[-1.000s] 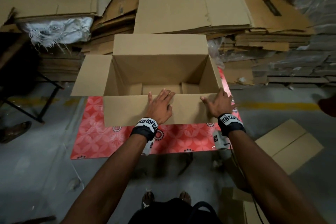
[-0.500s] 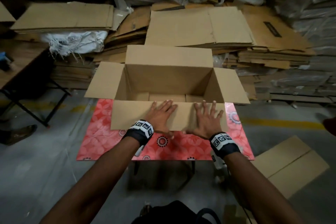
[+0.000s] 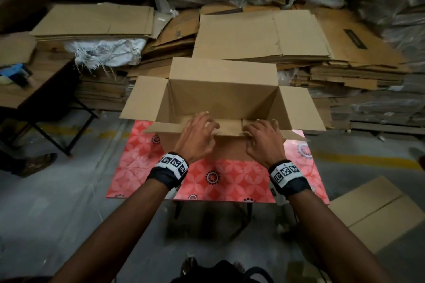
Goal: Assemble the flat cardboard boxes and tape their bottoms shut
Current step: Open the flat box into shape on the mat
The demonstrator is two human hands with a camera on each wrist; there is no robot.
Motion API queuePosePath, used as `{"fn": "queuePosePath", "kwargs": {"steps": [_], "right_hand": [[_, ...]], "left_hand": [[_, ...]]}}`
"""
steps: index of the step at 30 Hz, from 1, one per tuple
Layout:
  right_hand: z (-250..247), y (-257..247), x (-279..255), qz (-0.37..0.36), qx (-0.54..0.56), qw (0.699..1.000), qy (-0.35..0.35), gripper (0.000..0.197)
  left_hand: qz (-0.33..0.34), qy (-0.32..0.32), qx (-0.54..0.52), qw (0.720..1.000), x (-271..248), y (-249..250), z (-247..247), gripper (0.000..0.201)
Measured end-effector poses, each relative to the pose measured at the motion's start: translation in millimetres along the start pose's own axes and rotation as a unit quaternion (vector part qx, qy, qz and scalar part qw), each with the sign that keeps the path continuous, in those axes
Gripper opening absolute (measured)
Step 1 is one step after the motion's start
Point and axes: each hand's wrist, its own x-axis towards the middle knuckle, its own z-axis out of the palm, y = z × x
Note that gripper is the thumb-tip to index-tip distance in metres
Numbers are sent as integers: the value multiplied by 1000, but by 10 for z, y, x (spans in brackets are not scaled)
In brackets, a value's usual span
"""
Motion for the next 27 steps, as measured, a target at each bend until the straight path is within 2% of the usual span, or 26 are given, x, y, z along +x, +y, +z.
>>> {"fn": "queuePosePath", "kwargs": {"steps": [4, 6, 8, 11, 15, 18, 20, 21, 23, 24, 27], "right_hand": [[-33, 56, 257, 14, -13, 994, 103, 36], [-25, 64, 356, 53, -42, 987, 143, 34], [-19, 52, 435, 96, -91, 979, 153, 32], [62, 48, 477, 130, -111, 978, 122, 30], [401, 156, 267, 190, -22, 980, 63, 36], [673, 259, 3, 244, 33, 969, 6, 44], [812, 341, -127, 298, 77, 951, -19, 44], [846, 372, -173, 328, 100, 939, -21, 42], [917, 443, -218, 389, 142, 910, -9, 41], [946, 478, -221, 422, 160, 892, -2, 46], [1038, 590, -193, 508, 200, 838, -4, 83]], "left_hand": [[-12, 81, 129, 988, 193, -33, -100, 32], [-21, 78, 184, 980, 233, -57, -116, 33], [-21, 41, 200, 979, 257, -108, -88, 36], [-85, -58, 192, 976, 247, -215, 39, 51], [-194, -129, 143, 962, 2, -361, 298, 73], [-214, -124, 110, 963, -219, -473, 460, 77], [-245, -85, 82, 962, -327, -521, 549, 68], [-281, -53, 61, 956, -365, -520, 574, 62], [-381, 10, 7, 924, -437, -543, 654, 55], [-434, 28, -29, 900, -467, -571, 702, 58], [-543, 53, -108, 831, -591, -723, 835, 98]]}}
